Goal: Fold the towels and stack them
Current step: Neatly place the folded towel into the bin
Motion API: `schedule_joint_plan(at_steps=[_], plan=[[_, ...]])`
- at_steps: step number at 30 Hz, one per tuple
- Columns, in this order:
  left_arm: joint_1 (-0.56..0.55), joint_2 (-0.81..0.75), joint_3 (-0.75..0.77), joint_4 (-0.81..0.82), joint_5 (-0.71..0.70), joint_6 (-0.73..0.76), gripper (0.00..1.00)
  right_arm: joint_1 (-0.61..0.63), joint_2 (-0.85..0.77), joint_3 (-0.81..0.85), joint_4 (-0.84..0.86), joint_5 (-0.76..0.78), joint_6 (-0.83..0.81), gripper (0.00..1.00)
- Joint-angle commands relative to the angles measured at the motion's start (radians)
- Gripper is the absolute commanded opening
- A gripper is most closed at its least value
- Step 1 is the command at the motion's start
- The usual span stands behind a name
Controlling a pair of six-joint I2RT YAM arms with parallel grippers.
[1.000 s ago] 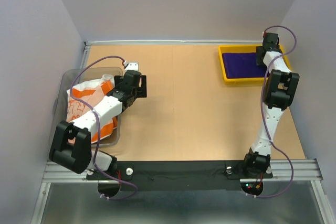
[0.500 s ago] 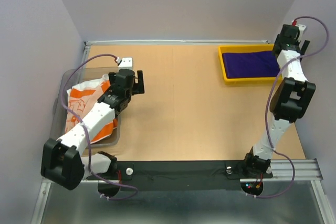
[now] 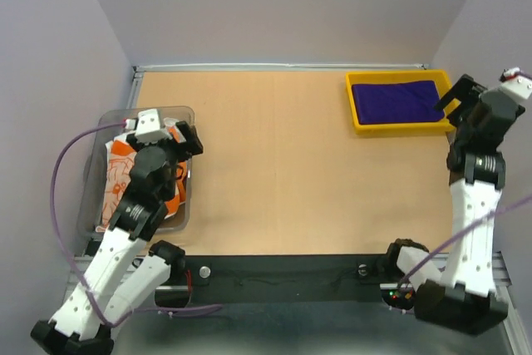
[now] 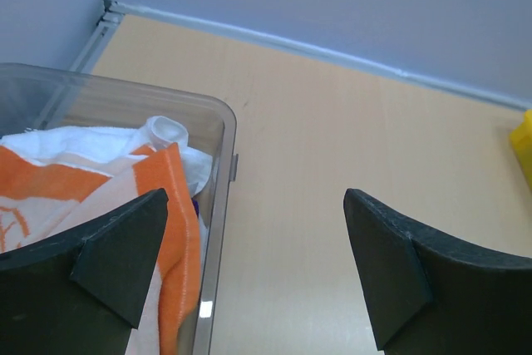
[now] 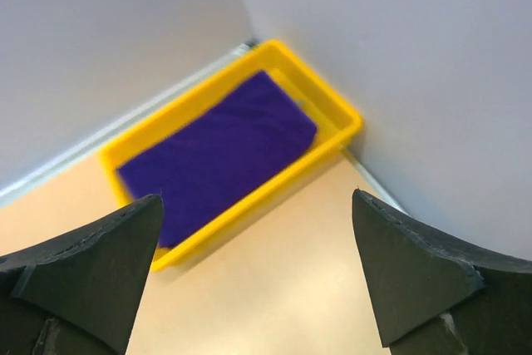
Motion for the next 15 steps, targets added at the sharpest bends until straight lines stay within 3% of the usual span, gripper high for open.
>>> schedule_joint_plan(at_steps=[1, 4, 8, 15], plan=[[0.005, -0.142, -0.047, 0.035, -0.086, -0.031, 0.99, 0.004, -0.255, -0.112, 0.000, -0.166, 0.034, 1.00], [0.007, -0.277, -0.078, 0.003, -0.108, -0.045, 0.99, 0.056, -0.451, -0.220, -0.006, -0.155, 0.044, 1.00], [0.005, -0.447, -0.106, -0.034, -0.117, -0.053, 0.99, 0.156, -0.568, -0.295, -0.046, -0.125, 0.020, 1.00], [0.005, -0.583, -0.136, -0.021, -0.141, -0.041, 0.99, 0.239, -0.855, -0.505, -0.056, -0.115, -0.040, 1.00]])
